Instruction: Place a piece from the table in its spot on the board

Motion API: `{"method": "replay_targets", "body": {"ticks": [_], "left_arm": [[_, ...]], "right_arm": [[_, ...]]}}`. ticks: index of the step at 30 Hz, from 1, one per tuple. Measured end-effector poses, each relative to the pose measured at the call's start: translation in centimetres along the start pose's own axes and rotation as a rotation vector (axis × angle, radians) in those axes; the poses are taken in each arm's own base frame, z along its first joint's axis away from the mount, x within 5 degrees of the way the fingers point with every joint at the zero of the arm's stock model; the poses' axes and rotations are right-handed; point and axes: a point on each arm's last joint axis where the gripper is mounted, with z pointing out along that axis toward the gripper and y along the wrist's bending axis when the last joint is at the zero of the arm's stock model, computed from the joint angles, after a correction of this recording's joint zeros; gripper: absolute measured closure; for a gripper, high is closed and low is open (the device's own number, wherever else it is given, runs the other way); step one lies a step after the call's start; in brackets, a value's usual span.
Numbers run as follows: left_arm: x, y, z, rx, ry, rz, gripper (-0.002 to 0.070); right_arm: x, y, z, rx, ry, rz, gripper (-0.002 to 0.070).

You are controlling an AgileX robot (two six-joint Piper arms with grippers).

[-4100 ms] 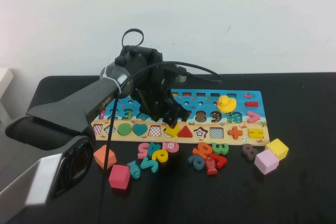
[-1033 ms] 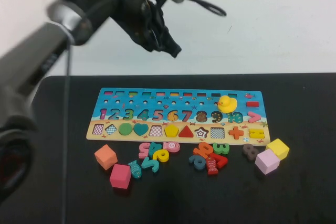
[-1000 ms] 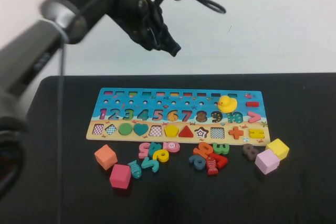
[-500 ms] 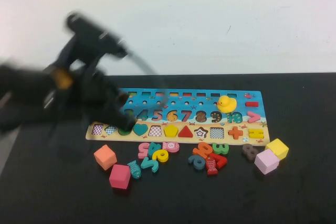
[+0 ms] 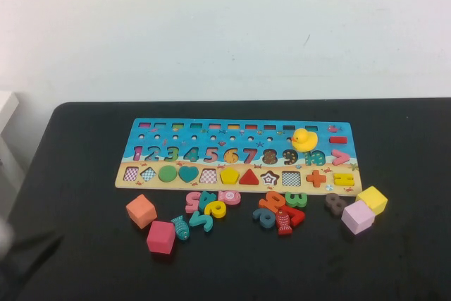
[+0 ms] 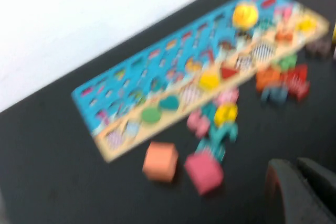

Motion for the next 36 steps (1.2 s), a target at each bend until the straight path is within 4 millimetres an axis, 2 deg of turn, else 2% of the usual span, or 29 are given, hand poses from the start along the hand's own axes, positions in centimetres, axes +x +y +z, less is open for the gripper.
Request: {"method": "replay_targets", "body": {"ticks": [5,9,11,15,18,22,29,36], "left_arm": [[3.2,-0.7,-4.5,0.012,0.119,0.029,0.0675],[4.7,-0.9,-7.5,-0.024,0.040,0.018,0.0675],[5.2,-1.1,-8.7,-0.038,-0.022,0.005,0.0675],[5.5,-1.0,-9.1,-0.057,-0.032,-0.078,0.0675],[5.7,-0.9,-8.7,-0.070,-0.041,-0.144,0.0675],[6.8,-0.9,-6.4,-0.099,-0.088,-0.141,0.0675],[10.6,-1.0,-2.0,-0.247,-0.282,-0.155,0.0675],[14.2,-0.9,0.0,-0.382,-0.258,-0.275,0.0675]], "right_arm": [[0.0,0.0,0.0,0.000,0.000,0.000,0.0657],[0.0,0.0,0.0,0.000,0.000,0.000,0.0657],[0.0,0.0,0.0,0.000,0.000,0.000,0.0657],[0.0,0.0,0.0,0.000,0.000,0.000,0.0657],[0.0,0.0,0.0,0.000,0.000,0.000,0.0657],[0.0,0.0,0.0,0.000,0.000,0.000,0.0657],[0.0,0.0,0.0,0.000,0.000,0.000,0.0657],[0.0,0.0,0.0,0.000,0.000,0.000,0.0657]]}}
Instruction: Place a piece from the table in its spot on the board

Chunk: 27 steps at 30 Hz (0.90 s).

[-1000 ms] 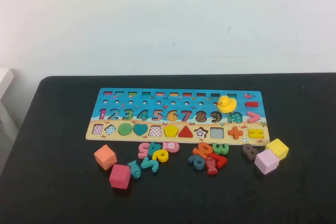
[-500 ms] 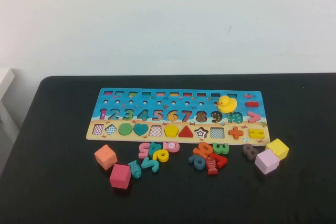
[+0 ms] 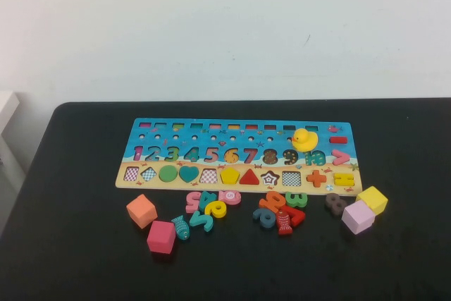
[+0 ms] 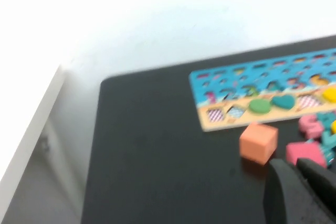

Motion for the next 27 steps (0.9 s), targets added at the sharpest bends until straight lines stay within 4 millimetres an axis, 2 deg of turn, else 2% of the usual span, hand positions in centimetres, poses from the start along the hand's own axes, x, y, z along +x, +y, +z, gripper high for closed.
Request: {"method": "replay_targets", "body": {"ticks": [12,27], "left_arm": [[1.19,0.17,0.09,-0.044,0.082,-0.044,0.0675],[1.19,0.09,0.07,-0.036,0.086,-0.067,0.0675]], "right_arm": [[0.00,0.00,0.00,0.000,0.000,0.000,0.0657],[0.00,0.00,0.00,0.000,0.000,0.002,0.0657]]}}
